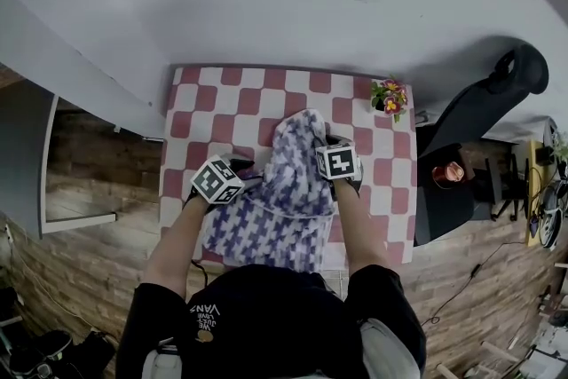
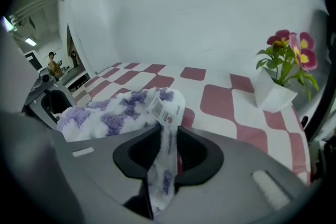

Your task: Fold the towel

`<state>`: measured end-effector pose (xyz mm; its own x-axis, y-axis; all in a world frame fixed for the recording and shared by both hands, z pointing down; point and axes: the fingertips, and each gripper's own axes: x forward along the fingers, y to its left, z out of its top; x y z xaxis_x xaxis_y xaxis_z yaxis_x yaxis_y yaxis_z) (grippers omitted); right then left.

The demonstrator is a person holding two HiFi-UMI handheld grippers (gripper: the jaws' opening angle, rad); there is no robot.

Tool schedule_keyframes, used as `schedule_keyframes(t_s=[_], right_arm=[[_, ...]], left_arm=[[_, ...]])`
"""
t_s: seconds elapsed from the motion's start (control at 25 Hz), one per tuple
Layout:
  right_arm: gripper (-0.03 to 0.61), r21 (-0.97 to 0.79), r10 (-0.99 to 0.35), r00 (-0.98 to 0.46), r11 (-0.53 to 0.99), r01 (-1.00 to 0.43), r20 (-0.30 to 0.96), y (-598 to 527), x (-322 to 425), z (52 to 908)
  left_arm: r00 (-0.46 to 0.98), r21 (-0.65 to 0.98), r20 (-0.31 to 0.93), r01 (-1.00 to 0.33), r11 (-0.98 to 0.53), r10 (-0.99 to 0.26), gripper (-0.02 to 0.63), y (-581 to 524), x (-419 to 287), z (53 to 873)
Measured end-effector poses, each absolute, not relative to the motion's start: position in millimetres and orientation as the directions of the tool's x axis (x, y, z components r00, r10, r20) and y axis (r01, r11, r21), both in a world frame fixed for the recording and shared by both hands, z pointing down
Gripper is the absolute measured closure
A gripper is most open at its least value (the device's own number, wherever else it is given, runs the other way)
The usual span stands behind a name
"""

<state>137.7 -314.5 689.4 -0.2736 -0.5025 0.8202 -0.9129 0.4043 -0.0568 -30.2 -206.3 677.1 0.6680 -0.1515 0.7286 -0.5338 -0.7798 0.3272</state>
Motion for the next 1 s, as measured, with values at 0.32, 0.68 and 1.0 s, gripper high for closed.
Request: schedule_keyframes(t_s=[0.32,0.68,1.0], right_arm=[[0.529,-0.008,-0.632,-0.207,0.303,-0.953,0.746,-285,197,633],[0.531,-0.053,-0.576,-0.055,0.020,-0.998,0.816,-153,295,651],[0.481,-0.070,-0.534,-0.010,-0.093,-0.993,0.846,-94,312,668]], left_arm=[[0.601,0.142,0.750,-0.554,-0.820,-0.277,0.595,-208,-34,651],[0.682,-0.087,0.670,-0.321,-0.943,-0.294,0.597,-143,12,597],[0.753,0.062,0.653,-0.159,-0.985,-0.080,0.587,-124,28,596]])
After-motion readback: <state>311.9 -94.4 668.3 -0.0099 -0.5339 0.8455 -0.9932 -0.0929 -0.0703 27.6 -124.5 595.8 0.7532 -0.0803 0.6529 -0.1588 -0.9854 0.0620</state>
